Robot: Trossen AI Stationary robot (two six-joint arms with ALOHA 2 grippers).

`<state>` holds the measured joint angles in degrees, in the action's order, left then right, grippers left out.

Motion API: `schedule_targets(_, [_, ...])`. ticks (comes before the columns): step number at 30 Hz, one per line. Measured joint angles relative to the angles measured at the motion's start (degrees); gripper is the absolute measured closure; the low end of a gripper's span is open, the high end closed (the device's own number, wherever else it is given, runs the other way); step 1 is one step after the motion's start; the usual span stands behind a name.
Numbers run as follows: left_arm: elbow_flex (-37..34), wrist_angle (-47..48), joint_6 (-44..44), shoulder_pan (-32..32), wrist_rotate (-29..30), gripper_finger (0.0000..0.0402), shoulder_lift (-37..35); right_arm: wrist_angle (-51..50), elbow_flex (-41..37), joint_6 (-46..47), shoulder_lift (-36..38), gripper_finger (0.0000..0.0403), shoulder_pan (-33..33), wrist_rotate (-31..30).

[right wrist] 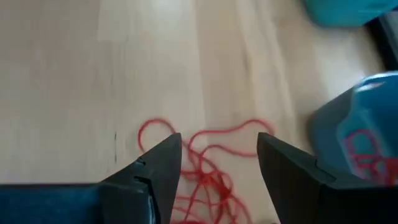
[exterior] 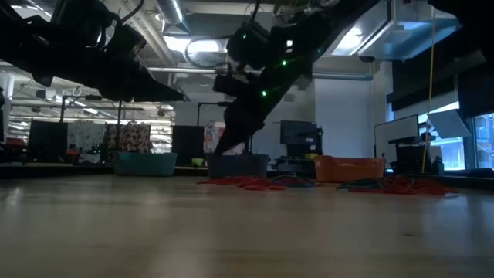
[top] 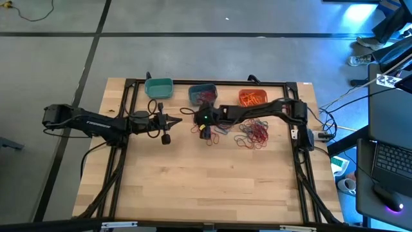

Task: Sort rubber bands into baskets

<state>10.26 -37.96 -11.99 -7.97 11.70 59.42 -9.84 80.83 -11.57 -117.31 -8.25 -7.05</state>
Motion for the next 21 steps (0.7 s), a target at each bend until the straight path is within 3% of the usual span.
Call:
schedule_targets(7, [-0.02, -0.04, -0.02, -0.02, 0.02, 0.0396, 0.00, 1.18, -0.02, -0.20, -3.43, 0.0194, 0.00, 6.06])
schedule_targets(18, [-0.01, -0.22, 0.00, -0.02, 0.03, 0.0396, -0.01, 4.86, 0.15, 1.15, -7.79, 0.0195, -0.65, -0.27])
schedule_targets(21, [-0.02, -0.20, 0.00, -0.02, 0.04, 0.0396, -0.02, 4.57, 0.25, 1.61, -8.23, 0.0206, -1.16, 1.20])
